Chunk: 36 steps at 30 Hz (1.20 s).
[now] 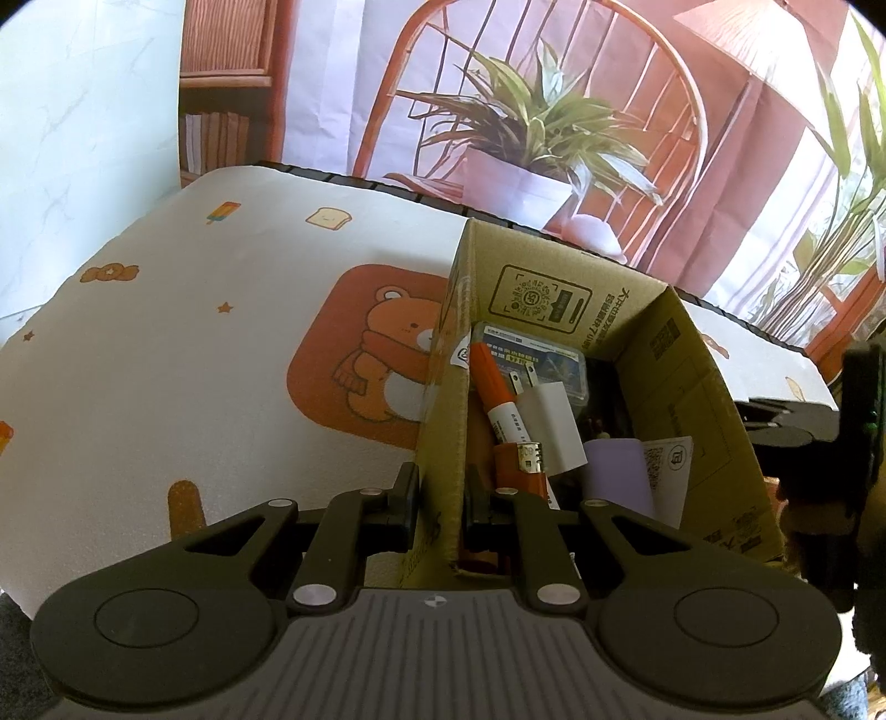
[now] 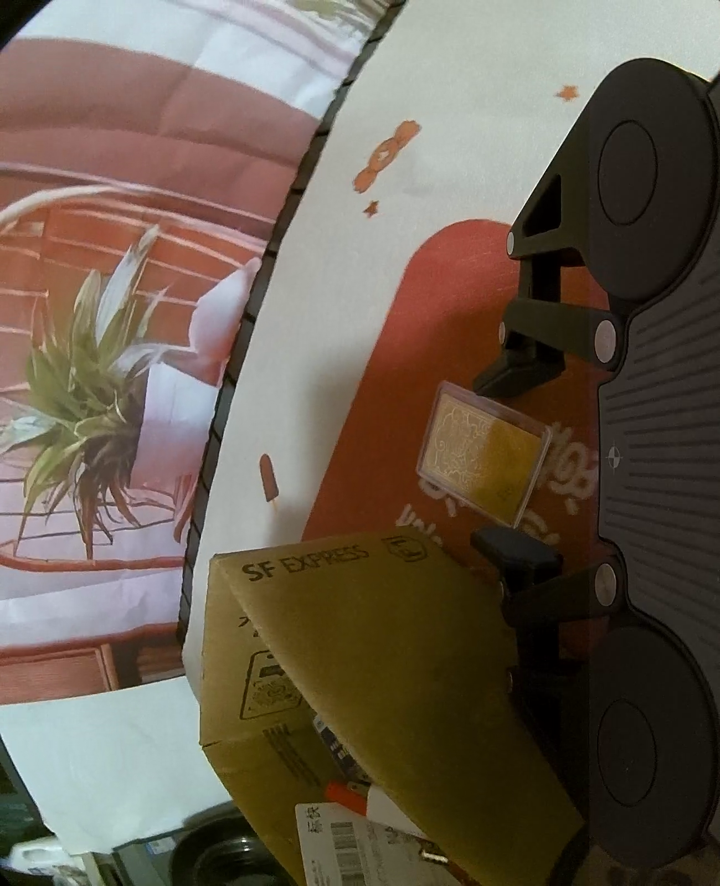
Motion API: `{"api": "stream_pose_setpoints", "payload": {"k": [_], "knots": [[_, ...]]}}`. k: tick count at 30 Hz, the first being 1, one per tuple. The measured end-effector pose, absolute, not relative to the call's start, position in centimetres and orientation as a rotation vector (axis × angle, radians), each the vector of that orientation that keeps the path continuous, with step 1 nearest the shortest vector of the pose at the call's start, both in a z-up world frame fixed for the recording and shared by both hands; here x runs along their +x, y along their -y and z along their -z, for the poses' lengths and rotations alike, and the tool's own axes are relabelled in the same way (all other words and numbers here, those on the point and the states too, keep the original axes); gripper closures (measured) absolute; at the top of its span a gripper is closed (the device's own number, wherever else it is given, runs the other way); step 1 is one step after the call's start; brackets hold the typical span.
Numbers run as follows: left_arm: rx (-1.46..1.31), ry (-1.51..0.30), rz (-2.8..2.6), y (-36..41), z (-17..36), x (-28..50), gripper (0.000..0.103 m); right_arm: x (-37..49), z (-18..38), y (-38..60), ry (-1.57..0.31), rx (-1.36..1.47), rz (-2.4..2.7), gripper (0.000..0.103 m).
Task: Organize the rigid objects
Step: 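Move the open right tool to the gold card in clear case and grasp it, then carry the gold card with the right tool and release it into the box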
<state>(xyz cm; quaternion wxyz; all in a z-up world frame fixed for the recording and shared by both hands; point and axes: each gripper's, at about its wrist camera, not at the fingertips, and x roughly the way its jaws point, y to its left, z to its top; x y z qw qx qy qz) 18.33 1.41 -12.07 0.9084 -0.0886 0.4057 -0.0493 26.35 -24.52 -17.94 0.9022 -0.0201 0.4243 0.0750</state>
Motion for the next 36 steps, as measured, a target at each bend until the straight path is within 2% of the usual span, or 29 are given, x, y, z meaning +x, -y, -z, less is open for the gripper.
{"api": "stream_pose_setpoints", "payload": {"k": [11, 13, 16, 26, 31, 36], "knots": [[-0.186, -0.837, 0.103, -1.4, 12.1, 18.3, 0.087, 22.4, 17.1, 26.1, -0.929, -0.079, -0.240, 0.055], [-0.187, -0.837, 0.104, -1.4, 12.1, 18.3, 0.087, 22.2, 16.9, 26.2, -0.938, -0.103, -0.227, 0.046], [-0.188, -0.837, 0.104, -1.4, 12.1, 18.3, 0.087, 21.9, 16.8, 26.3, -0.943, -0.143, -0.195, 0.045], [-0.187, -0.837, 0.105, -1.4, 12.1, 18.4, 0.087, 21.7, 17.4, 26.0, -0.898, -0.016, -0.071, 0.044], [-0.186, -0.838, 0.104, -1.4, 12.2, 18.4, 0.087, 21.4, 17.7, 25.8, -0.860, 0.009, 0.021, 0.061], [-0.186, -0.839, 0.105, -1.4, 12.2, 18.4, 0.087, 20.3, 17.7, 25.4, -0.829, 0.043, 0.066, 0.062]]}}
